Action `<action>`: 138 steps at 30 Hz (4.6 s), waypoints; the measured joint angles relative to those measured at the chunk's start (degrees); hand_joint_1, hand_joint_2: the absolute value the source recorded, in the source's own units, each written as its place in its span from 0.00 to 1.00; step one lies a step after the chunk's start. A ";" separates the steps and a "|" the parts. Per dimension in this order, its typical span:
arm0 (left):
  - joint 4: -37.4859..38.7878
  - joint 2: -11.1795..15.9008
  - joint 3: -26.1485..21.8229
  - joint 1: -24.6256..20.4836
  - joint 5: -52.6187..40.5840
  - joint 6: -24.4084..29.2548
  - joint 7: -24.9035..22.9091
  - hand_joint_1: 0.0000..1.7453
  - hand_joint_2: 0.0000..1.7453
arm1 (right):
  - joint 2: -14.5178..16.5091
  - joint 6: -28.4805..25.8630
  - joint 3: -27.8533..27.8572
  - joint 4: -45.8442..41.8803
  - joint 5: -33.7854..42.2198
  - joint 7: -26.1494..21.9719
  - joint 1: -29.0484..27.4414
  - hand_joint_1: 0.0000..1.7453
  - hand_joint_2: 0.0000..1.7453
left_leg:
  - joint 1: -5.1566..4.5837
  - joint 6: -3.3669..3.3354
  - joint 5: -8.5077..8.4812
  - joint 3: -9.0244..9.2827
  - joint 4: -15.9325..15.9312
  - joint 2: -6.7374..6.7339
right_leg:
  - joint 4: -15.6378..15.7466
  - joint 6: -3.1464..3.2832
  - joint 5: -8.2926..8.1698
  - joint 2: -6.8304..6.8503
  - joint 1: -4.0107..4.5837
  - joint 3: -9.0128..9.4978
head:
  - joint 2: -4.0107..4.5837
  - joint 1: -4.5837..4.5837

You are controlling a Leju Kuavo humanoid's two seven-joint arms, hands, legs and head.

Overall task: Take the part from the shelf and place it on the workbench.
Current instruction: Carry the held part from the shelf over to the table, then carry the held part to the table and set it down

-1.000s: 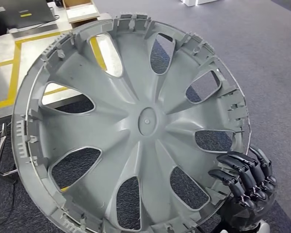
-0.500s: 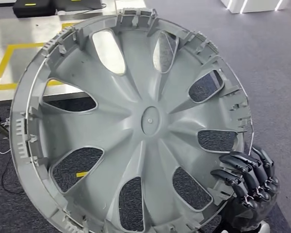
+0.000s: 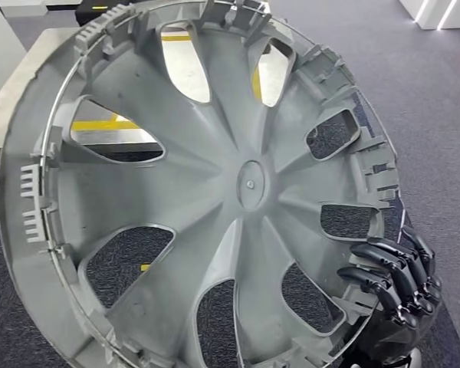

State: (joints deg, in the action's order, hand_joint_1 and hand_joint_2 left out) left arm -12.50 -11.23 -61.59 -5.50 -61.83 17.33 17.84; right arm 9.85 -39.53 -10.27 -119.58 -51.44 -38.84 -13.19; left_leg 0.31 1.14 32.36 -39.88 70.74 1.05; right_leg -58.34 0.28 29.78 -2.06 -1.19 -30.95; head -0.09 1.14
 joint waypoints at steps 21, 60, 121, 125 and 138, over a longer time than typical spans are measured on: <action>0.00 0.03 -0.02 0.09 -1.10 1.12 -1.88 0.00 1.00 | -1.35 -0.02 -0.91 0.60 0.71 0.09 0.50 1.00 1.00 | -0.01 -2.44 -5.17 6.50 -12.29 -0.39 | -5.22 -2.65 0.34 2.00 0.14 -4.26 | 0.00 -0.43; 0.06 -0.05 -0.04 0.04 -1.55 2.21 -0.78 0.00 1.00 | -2.23 -0.03 -1.21 1.46 2.95 0.08 -1.50 1.00 1.00 | -0.38 -1.35 0.29 11.57 -8.73 -0.61 | -0.89 -0.14 -1.92 2.20 0.60 -3.33 | -0.03 -0.58; 0.20 -2.04 3.73 -3.32 -6.49 -1.46 -3.20 0.00 1.00 | -17.06 17.56 -20.94 23.87 -2.76 19.40 30.96 1.00 1.00 | -0.14 -1.05 0.95 12.22 -9.62 -0.64 | -1.19 -0.19 -5.90 1.79 1.04 -8.07 | -0.05 -0.85; 0.20 -2.17 5.68 -4.23 -8.27 -2.80 -5.04 0.00 1.00 | -13.85 21.29 -24.35 36.52 -7.51 24.64 43.37 1.00 1.00 | 0.04 -0.15 5.51 4.49 1.95 -0.68 | -1.00 0.66 -5.04 1.52 1.01 -7.09 | -0.05 -0.70; 0.20 -2.74 10.07 -4.09 -9.80 -4.27 -7.25 0.00 1.00 | -7.05 20.40 -28.43 75.45 -20.41 37.72 62.31 1.00 1.00 | -0.41 -2.79 -6.13 5.16 -12.47 -0.63 | -2.11 -1.23 -1.99 1.88 1.39 -6.31 | -0.05 -1.04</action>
State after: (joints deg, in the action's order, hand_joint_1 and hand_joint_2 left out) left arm -12.31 -13.97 -51.52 -9.59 -71.64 13.06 10.58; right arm 2.80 -19.14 -38.69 -44.12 -71.85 -1.12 49.12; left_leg -0.10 -1.65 26.24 -34.72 58.28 0.42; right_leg -60.46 -0.95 27.78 -0.18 0.20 -37.25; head -0.14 0.10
